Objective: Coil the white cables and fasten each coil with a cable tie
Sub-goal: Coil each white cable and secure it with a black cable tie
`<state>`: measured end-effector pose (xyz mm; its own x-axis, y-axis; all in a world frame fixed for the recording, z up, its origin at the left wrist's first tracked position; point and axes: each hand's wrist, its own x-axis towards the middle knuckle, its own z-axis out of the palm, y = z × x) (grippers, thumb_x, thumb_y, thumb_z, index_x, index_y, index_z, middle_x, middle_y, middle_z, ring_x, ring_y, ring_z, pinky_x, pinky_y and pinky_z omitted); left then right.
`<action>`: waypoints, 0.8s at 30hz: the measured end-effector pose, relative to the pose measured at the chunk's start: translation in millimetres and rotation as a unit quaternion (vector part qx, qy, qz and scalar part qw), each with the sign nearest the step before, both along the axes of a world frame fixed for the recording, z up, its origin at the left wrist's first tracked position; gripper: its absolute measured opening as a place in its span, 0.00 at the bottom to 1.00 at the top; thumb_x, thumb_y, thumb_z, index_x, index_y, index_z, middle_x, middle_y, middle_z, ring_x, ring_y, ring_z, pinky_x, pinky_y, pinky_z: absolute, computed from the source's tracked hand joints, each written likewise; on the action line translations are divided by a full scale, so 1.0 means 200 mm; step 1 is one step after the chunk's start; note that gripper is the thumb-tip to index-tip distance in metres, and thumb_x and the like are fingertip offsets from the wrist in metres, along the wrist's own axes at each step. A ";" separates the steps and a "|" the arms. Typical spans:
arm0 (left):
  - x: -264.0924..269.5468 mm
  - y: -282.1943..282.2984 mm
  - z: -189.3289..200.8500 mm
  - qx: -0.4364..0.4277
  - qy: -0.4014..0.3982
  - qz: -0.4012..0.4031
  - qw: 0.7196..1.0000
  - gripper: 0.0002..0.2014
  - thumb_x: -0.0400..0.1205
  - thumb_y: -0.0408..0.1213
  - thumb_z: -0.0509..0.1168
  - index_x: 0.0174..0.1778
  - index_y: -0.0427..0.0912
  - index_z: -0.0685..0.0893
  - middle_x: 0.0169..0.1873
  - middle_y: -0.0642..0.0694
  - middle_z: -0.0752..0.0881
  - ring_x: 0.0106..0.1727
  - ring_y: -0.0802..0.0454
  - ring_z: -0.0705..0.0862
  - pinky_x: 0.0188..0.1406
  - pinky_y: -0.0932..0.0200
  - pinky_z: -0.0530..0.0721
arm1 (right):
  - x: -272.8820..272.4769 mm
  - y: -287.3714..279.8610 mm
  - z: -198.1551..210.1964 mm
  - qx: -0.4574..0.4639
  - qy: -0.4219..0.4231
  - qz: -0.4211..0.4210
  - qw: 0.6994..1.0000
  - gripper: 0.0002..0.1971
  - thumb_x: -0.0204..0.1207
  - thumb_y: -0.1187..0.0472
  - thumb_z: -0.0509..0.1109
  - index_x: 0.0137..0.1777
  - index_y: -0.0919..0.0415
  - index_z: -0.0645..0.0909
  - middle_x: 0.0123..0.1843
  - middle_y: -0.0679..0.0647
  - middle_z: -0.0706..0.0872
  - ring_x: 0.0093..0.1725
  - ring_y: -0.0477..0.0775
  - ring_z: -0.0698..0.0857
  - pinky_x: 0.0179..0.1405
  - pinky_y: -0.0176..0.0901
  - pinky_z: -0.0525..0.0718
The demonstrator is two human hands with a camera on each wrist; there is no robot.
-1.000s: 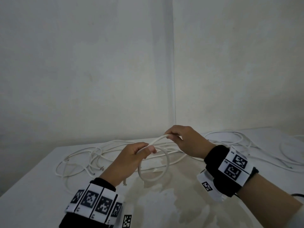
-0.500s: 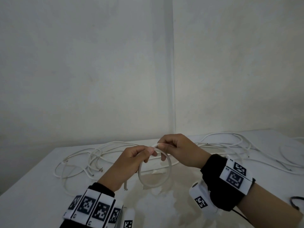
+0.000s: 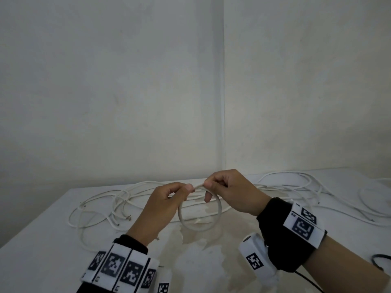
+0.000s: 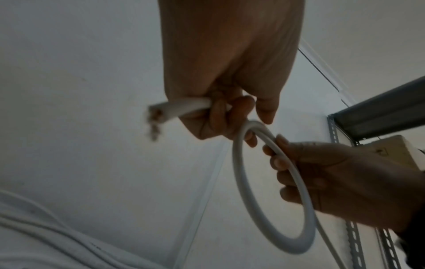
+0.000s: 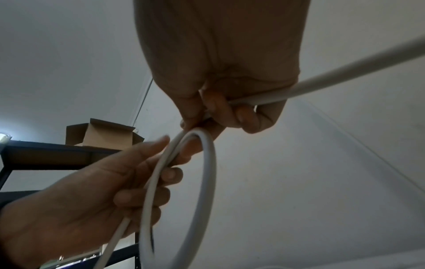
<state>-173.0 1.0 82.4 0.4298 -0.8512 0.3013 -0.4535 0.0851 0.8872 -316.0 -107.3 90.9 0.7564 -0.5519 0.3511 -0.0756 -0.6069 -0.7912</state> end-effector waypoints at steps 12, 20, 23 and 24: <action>0.07 0.11 0.04 0.046 0.138 -0.074 0.987 0.12 0.82 0.27 0.59 0.44 0.43 0.88 0.30 0.50 0.87 0.29 0.62 0.84 0.30 0.68 0.83 | 0.00 -0.04 -0.03 -0.003 -0.031 -0.110 0.993 0.18 0.79 0.64 0.66 0.25 0.57 0.78 0.15 0.38 0.76 0.18 0.39 0.70 0.21 0.26 0.66; 0.01 0.07 -0.05 -0.021 0.146 -0.045 0.988 0.05 0.74 0.30 0.69 0.43 0.39 0.82 0.33 0.48 0.79 0.31 0.55 0.75 0.31 0.71 0.77 | 0.02 0.00 -0.06 0.018 -0.068 -0.106 0.992 0.17 0.79 0.64 0.66 0.27 0.54 0.77 0.21 0.44 0.81 0.19 0.37 0.73 0.25 0.26 0.69; 0.00 0.05 -0.07 -0.012 0.140 -0.040 0.989 0.07 0.71 0.32 0.72 0.38 0.41 0.78 0.35 0.49 0.82 0.32 0.54 0.77 0.37 0.65 0.80 | 0.01 0.01 -0.05 0.047 -0.077 -0.086 0.992 0.16 0.79 0.65 0.65 0.28 0.56 0.77 0.22 0.45 0.80 0.18 0.38 0.71 0.22 0.26 0.68; 0.00 0.05 -0.08 -0.014 0.155 -0.044 0.987 0.08 0.71 0.31 0.72 0.38 0.40 0.78 0.32 0.49 0.82 0.31 0.55 0.78 0.35 0.66 0.81 | 0.00 0.02 -0.05 0.057 -0.080 -0.079 0.992 0.16 0.79 0.65 0.65 0.29 0.56 0.77 0.21 0.45 0.80 0.18 0.39 0.71 0.22 0.27 0.68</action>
